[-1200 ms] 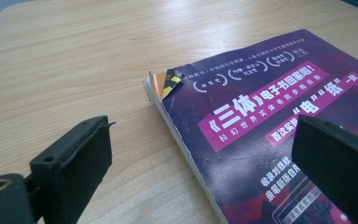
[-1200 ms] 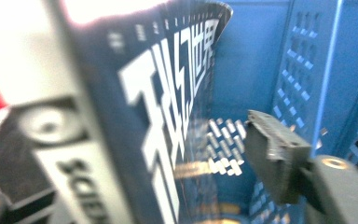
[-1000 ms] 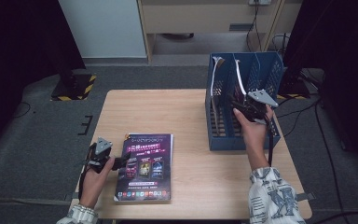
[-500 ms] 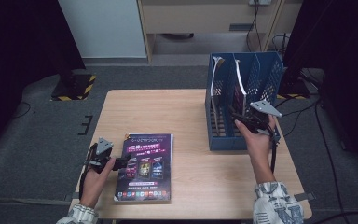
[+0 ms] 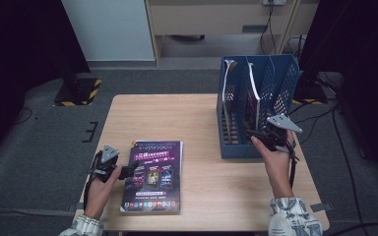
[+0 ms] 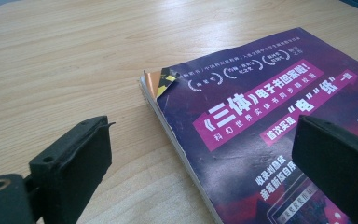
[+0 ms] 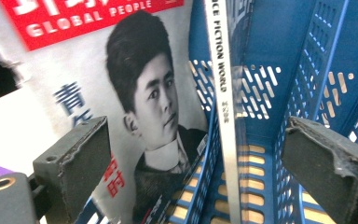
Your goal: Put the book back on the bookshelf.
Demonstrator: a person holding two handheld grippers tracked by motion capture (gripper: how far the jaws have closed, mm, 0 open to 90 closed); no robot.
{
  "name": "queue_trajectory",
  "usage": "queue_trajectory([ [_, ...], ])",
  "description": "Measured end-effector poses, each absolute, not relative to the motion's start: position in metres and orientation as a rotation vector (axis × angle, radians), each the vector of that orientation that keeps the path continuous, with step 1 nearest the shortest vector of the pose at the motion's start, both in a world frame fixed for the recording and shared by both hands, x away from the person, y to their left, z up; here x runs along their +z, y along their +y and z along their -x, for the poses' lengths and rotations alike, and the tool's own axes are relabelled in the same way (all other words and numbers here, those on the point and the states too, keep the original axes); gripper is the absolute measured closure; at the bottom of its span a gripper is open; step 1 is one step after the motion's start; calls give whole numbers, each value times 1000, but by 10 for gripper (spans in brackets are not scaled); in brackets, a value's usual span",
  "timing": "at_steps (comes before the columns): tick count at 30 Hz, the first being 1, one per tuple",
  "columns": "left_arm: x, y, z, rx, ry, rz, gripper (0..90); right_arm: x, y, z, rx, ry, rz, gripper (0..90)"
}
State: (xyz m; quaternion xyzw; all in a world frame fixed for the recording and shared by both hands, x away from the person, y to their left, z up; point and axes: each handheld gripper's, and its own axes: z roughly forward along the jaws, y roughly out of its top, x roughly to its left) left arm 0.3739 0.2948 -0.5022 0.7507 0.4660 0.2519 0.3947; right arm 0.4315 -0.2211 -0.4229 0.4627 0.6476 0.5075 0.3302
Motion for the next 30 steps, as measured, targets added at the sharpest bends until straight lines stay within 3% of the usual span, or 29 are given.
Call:
queue_trajectory([
  [15,-500,295,-375,645,1183,-1900,46,-432,-216,-394,1318,1747,-1167,90],
  [22,-500,295,-374,640,1184,-1893,47,-434,-209,-379,1311,1769,-1121,221],
  [30,-500,294,-374,642,1175,-1900,47,-436,-194,-369,1334,1855,-1053,204],
])
